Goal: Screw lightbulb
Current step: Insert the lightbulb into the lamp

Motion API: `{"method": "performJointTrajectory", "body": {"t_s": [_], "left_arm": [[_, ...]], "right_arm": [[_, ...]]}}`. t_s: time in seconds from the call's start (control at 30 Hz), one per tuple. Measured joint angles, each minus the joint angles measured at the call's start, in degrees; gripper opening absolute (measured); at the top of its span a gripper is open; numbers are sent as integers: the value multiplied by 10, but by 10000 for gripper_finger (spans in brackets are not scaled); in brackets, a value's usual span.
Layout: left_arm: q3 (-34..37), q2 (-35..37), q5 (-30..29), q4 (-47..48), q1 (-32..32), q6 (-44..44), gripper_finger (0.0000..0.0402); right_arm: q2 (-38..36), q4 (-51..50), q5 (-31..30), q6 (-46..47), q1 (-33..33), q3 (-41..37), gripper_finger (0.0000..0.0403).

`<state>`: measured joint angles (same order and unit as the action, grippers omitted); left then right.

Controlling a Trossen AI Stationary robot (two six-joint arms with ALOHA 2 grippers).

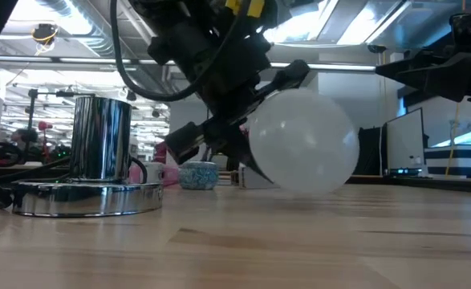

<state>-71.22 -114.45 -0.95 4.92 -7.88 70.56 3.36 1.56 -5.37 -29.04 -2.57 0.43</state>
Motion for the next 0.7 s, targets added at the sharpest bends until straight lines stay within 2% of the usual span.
{"method": "performJointTrajectory", "body": {"t_s": [0.2, 0.5, 0.7], "left_arm": [[0, 7, -19, -38, 0, -1, 155], [0, 25, -113, -125, 0, -5, 156], [0, 47, -153, -161, 0, -42, 156]], "right_arm": [[0, 0, 0, 0, 0, 0, 328], [0, 0, 0, 0, 0, 0, 328], [0, 0, 0, 0, 0, 0, 328]]}}
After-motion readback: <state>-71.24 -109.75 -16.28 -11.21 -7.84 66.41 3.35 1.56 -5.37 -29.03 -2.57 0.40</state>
